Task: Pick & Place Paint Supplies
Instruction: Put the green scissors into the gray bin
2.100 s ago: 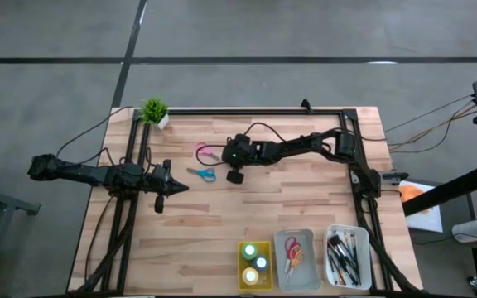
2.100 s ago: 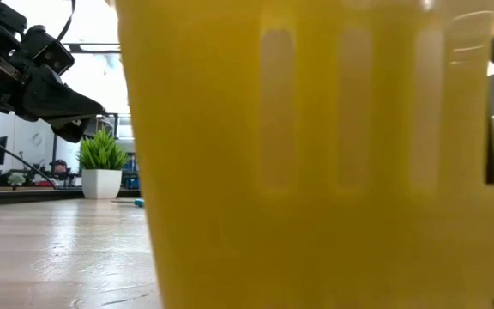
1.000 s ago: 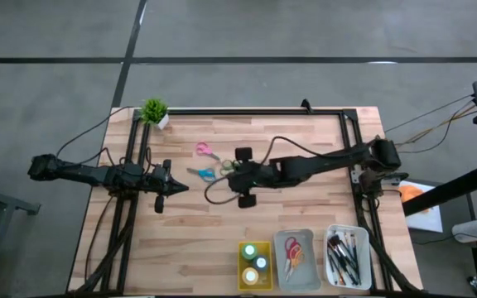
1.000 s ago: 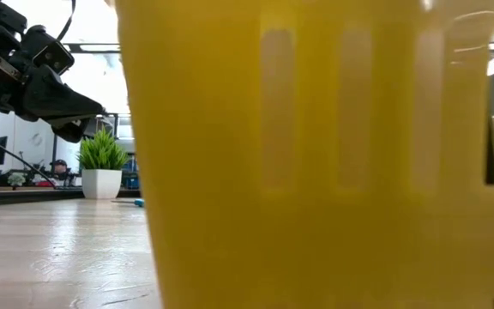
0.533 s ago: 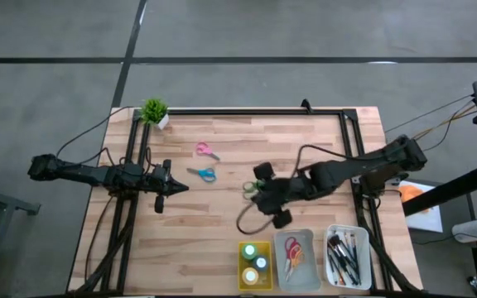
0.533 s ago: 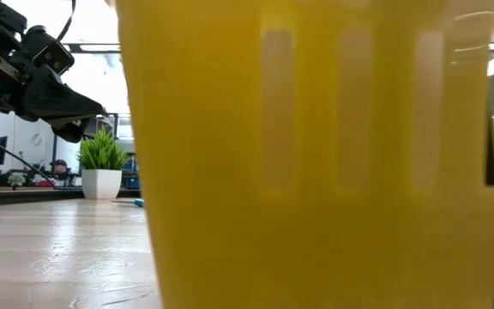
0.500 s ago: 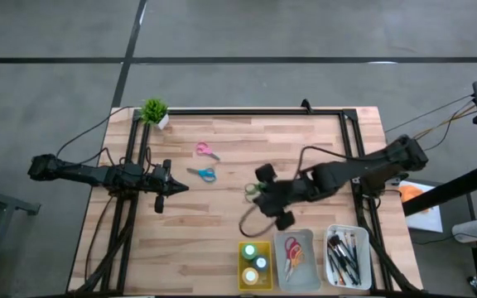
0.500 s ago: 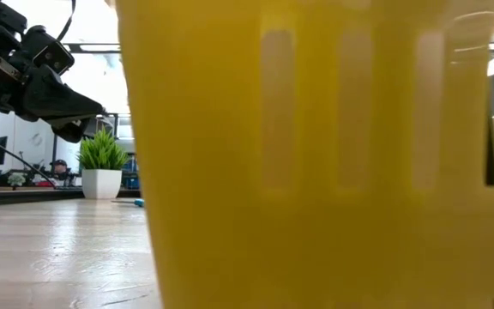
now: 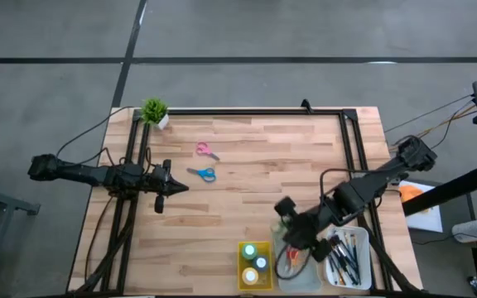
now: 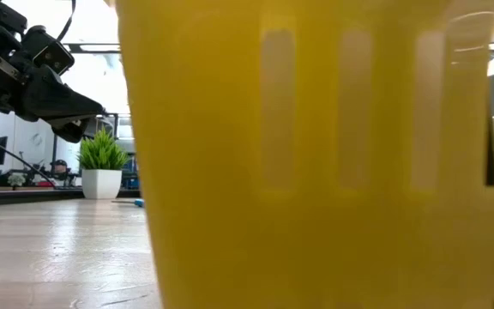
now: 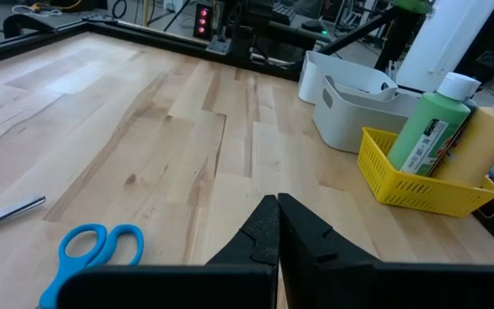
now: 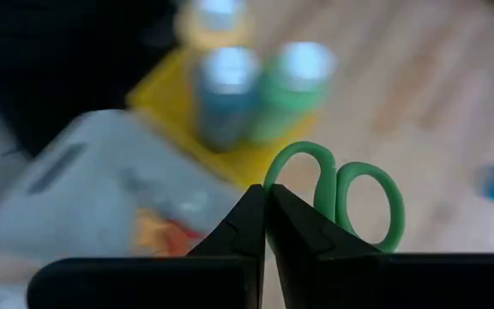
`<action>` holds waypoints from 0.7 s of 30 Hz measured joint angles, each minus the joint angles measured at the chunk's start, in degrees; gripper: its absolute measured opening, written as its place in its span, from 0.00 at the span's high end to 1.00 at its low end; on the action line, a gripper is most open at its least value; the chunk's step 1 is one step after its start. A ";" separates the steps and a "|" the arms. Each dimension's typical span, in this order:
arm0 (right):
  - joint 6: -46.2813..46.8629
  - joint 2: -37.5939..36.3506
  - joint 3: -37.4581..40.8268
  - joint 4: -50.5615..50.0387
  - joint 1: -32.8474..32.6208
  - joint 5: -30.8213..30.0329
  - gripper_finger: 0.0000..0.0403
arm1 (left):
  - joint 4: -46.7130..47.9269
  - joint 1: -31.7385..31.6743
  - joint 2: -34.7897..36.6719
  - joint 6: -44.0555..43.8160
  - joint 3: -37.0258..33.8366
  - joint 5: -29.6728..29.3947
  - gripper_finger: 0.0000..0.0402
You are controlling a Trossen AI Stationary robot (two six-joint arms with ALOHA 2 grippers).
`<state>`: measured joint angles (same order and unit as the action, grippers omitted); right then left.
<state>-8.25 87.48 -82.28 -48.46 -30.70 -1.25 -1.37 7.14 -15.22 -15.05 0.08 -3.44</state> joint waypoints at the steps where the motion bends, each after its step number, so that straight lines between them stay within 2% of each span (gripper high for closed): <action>1: 0.36 0.31 0.17 -0.17 -0.46 2.09 0.97 | -0.01 0.00 0.00 0.00 0.00 0.00 1.00; 4: 0.57 1.28 1.53 -0.75 -1.98 6.70 0.97 | -0.02 0.02 0.00 0.00 0.00 0.01 1.00; 9: 0.69 3.20 4.83 1.33 -3.86 10.34 0.97 | -0.01 0.01 0.01 0.00 0.00 0.00 1.00; 21: 2.29 6.44 12.76 14.51 -7.95 10.98 0.97 | -0.01 0.00 0.01 0.00 0.00 -0.01 1.00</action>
<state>-5.96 93.92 -69.52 -33.95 -38.65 9.73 -1.38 7.14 -15.21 -15.05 0.08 -3.44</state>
